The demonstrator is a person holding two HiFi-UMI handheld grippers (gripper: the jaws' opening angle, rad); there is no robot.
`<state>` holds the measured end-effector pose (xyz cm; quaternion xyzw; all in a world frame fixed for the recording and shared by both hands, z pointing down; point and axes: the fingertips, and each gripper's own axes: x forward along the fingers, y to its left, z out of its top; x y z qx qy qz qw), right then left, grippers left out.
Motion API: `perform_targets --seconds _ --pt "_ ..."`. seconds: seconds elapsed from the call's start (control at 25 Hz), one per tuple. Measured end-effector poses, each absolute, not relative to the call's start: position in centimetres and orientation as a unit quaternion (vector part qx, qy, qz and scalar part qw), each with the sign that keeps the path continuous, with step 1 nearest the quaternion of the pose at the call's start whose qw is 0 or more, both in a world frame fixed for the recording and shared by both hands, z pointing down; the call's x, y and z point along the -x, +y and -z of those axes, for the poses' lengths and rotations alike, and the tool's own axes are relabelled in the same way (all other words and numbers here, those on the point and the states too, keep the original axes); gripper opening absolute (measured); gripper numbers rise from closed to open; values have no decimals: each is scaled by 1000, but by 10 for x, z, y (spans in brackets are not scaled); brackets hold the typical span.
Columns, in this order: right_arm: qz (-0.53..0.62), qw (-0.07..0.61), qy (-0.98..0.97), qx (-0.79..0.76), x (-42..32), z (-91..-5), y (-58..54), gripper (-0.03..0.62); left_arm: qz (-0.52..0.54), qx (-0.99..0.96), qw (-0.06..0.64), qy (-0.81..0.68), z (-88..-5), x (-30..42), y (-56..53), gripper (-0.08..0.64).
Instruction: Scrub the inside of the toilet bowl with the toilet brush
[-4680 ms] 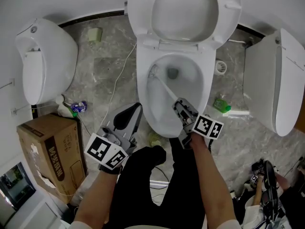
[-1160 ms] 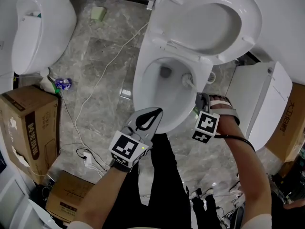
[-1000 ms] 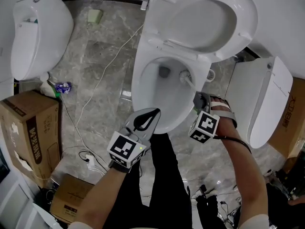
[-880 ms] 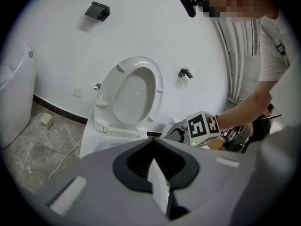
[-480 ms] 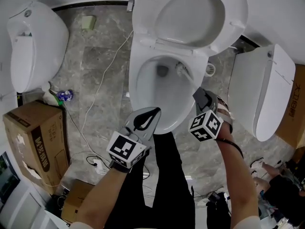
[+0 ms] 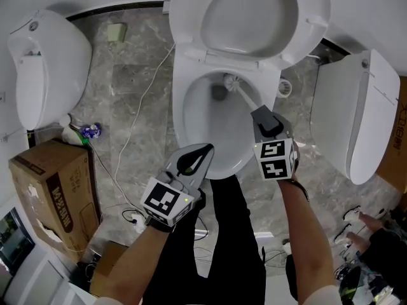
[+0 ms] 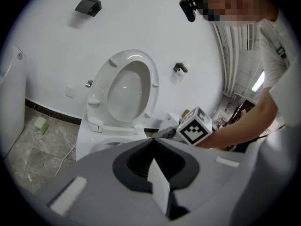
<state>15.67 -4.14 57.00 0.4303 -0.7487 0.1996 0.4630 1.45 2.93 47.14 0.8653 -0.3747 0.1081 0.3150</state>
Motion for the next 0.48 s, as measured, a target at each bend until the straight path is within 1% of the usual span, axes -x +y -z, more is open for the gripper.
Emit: perform_targets --seconds 0.12,0.2,0.32,0.48 --pt "-252 407 -757 -444 -138 -571 -52 163 -109 -864 314 -379 -473 -10 31 3" --pt "-280 388 -759 -441 -126 -575 -52 163 -108 -863 313 -382 -472 -6 32 3" --pt "-298 380 -766 -424 -106 -582 -42 163 -106 -861 312 -388 -470 0 34 3" --pt "-305 398 -776 -382 -80 -591 -21 163 -103 -858 310 -396 -468 10 37 3"
